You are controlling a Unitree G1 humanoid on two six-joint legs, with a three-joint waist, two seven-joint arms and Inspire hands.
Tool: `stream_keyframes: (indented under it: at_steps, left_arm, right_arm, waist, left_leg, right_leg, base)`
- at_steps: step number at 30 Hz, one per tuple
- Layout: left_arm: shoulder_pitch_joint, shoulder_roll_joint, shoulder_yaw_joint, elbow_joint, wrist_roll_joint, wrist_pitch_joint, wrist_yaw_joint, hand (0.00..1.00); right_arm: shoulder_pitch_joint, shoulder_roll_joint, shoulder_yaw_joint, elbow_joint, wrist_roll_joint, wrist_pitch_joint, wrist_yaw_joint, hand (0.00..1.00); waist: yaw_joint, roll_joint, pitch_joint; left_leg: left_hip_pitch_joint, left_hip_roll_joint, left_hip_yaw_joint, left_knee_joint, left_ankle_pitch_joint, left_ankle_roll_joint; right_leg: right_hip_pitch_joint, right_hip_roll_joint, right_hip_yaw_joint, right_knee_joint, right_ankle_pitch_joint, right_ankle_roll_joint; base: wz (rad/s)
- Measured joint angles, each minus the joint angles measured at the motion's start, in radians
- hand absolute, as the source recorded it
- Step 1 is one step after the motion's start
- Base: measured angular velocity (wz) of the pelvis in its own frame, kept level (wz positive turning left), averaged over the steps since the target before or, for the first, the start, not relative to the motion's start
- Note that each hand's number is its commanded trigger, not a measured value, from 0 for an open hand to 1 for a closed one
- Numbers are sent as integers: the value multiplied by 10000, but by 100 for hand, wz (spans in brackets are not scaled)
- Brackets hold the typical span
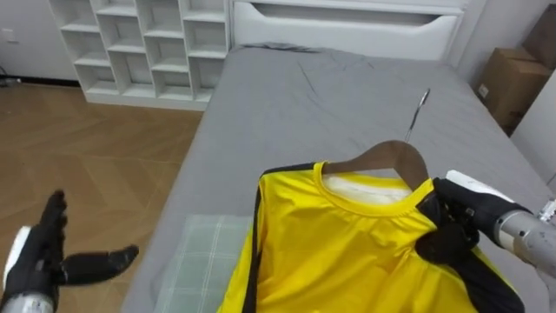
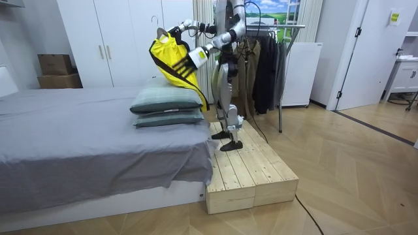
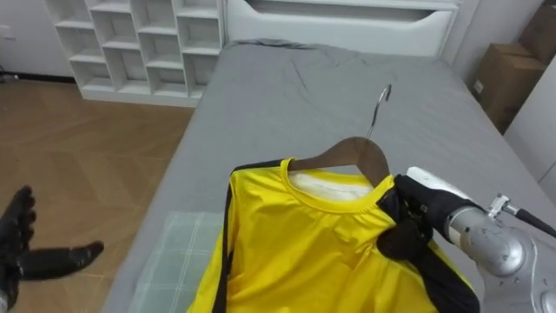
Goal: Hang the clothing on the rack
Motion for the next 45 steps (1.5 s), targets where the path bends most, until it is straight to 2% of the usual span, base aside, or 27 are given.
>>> stream_keyframes:
  at_steps: [4,5,7,9,11,14,18,23,26,30,32,34,36,37,38,39,40,41,44,45]
  left_arm:
    - [95,5,-285,3681,23,62,-584,0]
    - [136,6,-375,4194,38,77,-657,0]
    - [409,-43,-568,5911,-66,184,-868,0]
    - [728,-30,-649,6854,-176,184,-963,0]
    - [1192,-35,-642,7831,-253,175,-1028,0]
    - [1647,-109,-640,8475,17,198,-1019,0]
    - [1753,-211,-699,8742,88,247,-1023,0]
    - [1353,-168,-1072,8513,497,254,-877,0]
    - [734,-135,-1274,8312,1132,330,-778,0]
    - [173,-58,-1650,8077,1453,171,-819,0]
    - [20,-66,-1850,7935,1561,108,-850,0]
    - [-72,-75,-2036,7921,1550,47,-941,0]
    - [-168,-60,-2415,7832,1507,36,-1037,0]
    - [-173,-28,-2636,7817,1529,47,-1051,0]
    - [-164,-29,-2710,7819,1548,76,-1077,0]
    - [-163,-20,-2789,7821,1541,97,-1079,0]
    - [-146,-21,-2808,7833,1542,133,-1103,0]
    - [-111,-18,-2807,7835,1557,185,-1143,0]
    - [-9,14,-2836,7817,1668,236,-1230,0]
    - [42,42,-2842,7817,1662,259,-1214,0]
  right_arm:
    - [-118,2,-169,3,20,276,63,100]
    - [-106,6,-158,4,21,315,63,100]
    - [-95,20,-156,-6,-67,440,62,100]
    - [-70,19,-156,-12,24,581,61,100]
    - [-46,23,-156,-25,193,725,61,100]
    - [-38,23,-160,-275,192,801,59,100]
    - [-39,21,-168,-430,474,754,-26,100]
    - [212,20,-170,-649,639,733,-325,100]
    - [566,20,-177,-857,561,689,-550,100]
    - [629,11,-182,-1053,222,443,-611,100]
    - [631,-11,-182,-1054,78,353,-624,100]
    - [632,-12,-180,-1054,26,335,-640,100]
    - [632,-11,-143,-1053,49,336,-760,100]
    - [635,-10,-106,-1053,112,337,-833,100]
    - [641,6,-93,-1054,103,340,-836,100]
    - [641,12,-79,-1054,112,347,-835,100]
    - [641,23,-62,-1063,117,350,-834,100]
    - [642,26,-18,-1081,121,352,-832,100]
    - [640,22,150,-1078,132,366,-822,100]
    - [638,21,228,-1079,274,358,-822,100]
  waist:
    - [28,-10,0]
    - [30,-24,6]
    - [45,-111,11]
    - [66,-225,21]
    - [272,-397,31]
    - [335,-561,67]
    - [360,-622,44]
    - [18,-622,45]
    - [-257,-612,52]
    - [-577,-550,79]
    - [-628,-538,80]
    - [-634,-513,94]
    - [-710,-448,137]
    - [-713,-419,157]
    - [-643,-409,164]
    - [-583,-400,171]
    - [-455,-401,170]
    - [-304,-400,176]
    - [-237,-393,173]
    - [-251,-450,164]
  left_leg:
    - [-13,-1,26,-8,-1,0]
    - [-4,-7,25,-12,-1,0]
    - [-55,-21,24,-38,-3,-1]
    - [-90,-3,81,-63,-6,-6]
    - [-11,7,267,-63,-16,-20]
    - [-21,36,250,-59,-137,-47]
    - [52,20,252,-30,-176,0]
    - [-123,9,264,126,-227,82]
    - [-129,22,402,110,-243,108]
    - [-115,138,1186,119,-325,176]
    - [-80,231,1906,120,-453,196]
    - [-17,286,2406,118,-506,207]
    - [86,361,2968,100,-630,221]
    - [176,393,3406,27,-680,224]
    - [302,417,3893,-90,-712,229]
    - [353,433,4143,-102,-732,223]
    - [481,456,4708,-102,-801,208]
    - [606,466,5140,-71,-861,188]
    - [894,542,5830,-39,-1082,97]
    - [1020,566,6077,-52,-1197,50]
  right_leg:
    - [-22,-4,-68,-3,-17,-14]
    - [-13,-1,-80,-5,-17,-14]
    - [-84,5,-78,0,-34,-31]
    - [-140,22,-63,-4,-37,-36]
    - [-137,20,95,1,-111,-61]
    - [-171,26,153,25,-162,-57]
    - [-101,49,125,12,-153,-33]
    - [-124,-6,67,55,-106,42]
    - [-258,-3,237,176,-78,84]
    - [-636,53,749,379,81,129]
    - [-929,170,882,544,156,133]
    - [-1061,169,824,551,278,115]
    - [-1171,190,543,545,395,79]
    - [-1270,165,181,544,487,41]
    - [-1373,84,-409,541,593,-45]
    - [-1415,-4,-885,545,639,-111]
    - [-1525,-185,-1912,611,728,-261]
    - [-1588,-283,-2503,749,757,-356]
    - [-1540,-235,-2688,951,697,-439]
    - [-1552,-237,-2801,1109,566,-430]
  base:
    - [-2]
    - [0]
    - [0]
    - [-4]
    - [-20]
    - [-2]
    - [4]
    - [0]
    - [-18]
    - [-55]
    - [-92]
    - [-95]
    - [-96]
    - [-111]
    - [-112]
    - [-126]
    - [-121]
    - [-117]
    - [-75]
    - [-51]
